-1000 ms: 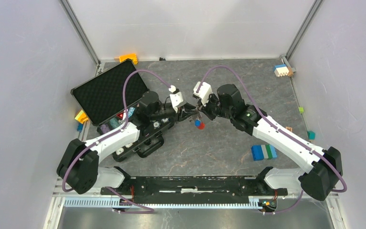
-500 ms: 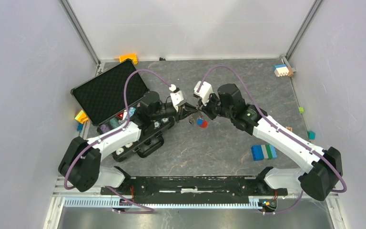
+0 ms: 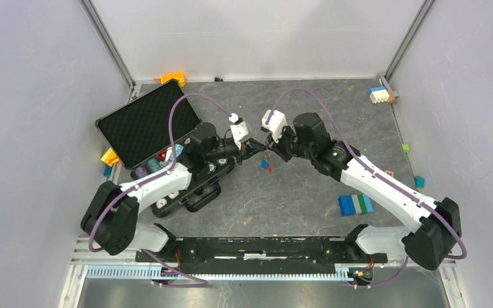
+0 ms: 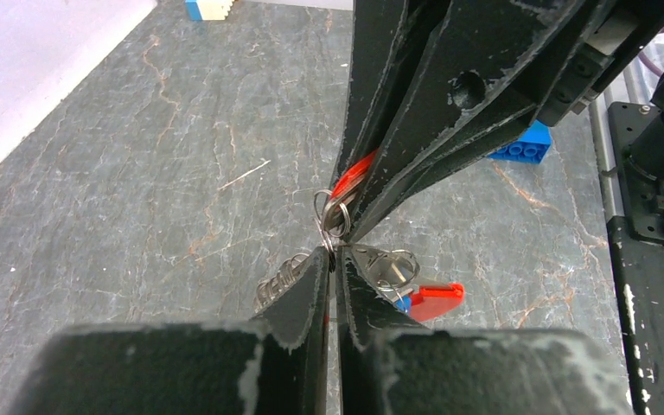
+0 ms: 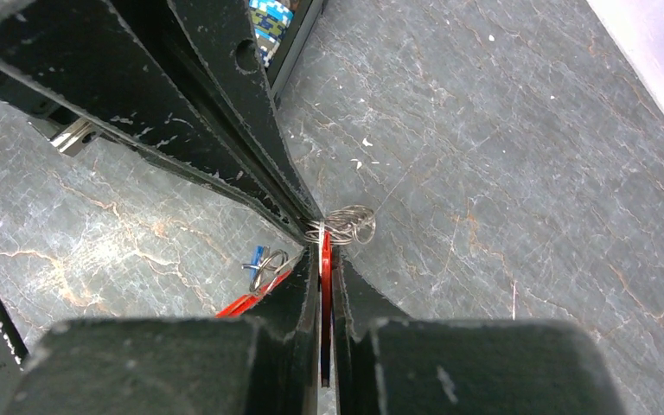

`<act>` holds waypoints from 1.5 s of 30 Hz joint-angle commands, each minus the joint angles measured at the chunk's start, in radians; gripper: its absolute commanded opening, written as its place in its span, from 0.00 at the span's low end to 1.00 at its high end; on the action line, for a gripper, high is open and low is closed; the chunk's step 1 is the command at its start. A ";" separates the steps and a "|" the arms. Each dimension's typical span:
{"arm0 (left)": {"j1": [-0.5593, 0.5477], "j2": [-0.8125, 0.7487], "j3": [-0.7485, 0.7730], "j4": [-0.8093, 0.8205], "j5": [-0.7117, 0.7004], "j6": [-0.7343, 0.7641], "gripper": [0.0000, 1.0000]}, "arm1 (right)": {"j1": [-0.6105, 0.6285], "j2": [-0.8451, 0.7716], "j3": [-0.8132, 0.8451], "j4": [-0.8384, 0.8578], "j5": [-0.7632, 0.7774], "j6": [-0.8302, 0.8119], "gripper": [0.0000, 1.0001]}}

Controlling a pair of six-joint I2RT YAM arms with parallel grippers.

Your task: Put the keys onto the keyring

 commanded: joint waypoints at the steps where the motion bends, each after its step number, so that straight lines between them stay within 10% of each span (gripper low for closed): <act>1: -0.004 0.009 0.027 0.034 0.012 -0.026 0.06 | -0.003 -0.026 0.006 0.060 -0.015 0.012 0.00; 45: 0.028 -0.101 -0.055 0.065 0.263 0.061 0.02 | -0.026 -0.085 -0.118 -0.036 -0.150 -0.229 0.00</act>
